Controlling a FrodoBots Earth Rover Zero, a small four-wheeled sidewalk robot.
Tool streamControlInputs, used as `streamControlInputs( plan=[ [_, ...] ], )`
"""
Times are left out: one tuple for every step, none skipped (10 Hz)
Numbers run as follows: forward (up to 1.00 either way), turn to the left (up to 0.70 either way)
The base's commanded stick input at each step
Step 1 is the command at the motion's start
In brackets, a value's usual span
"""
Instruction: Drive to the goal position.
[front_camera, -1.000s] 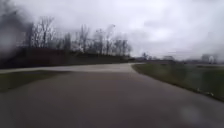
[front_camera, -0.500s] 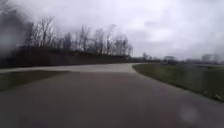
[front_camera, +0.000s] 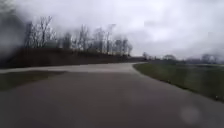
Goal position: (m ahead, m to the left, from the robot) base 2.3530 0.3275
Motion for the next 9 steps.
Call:
streamControlInputs(
  plan=[
    [0.7, 0.0],
    [0.7, 0.0],
    [0.7, 0.0],
    [0.7, 0.0],
    [0.7, 0.0],
    [0.7, 0.0],
    [0.7, 0.0],
    [0.7, 0.0],
    [0.7, 0.0]
  ],
)
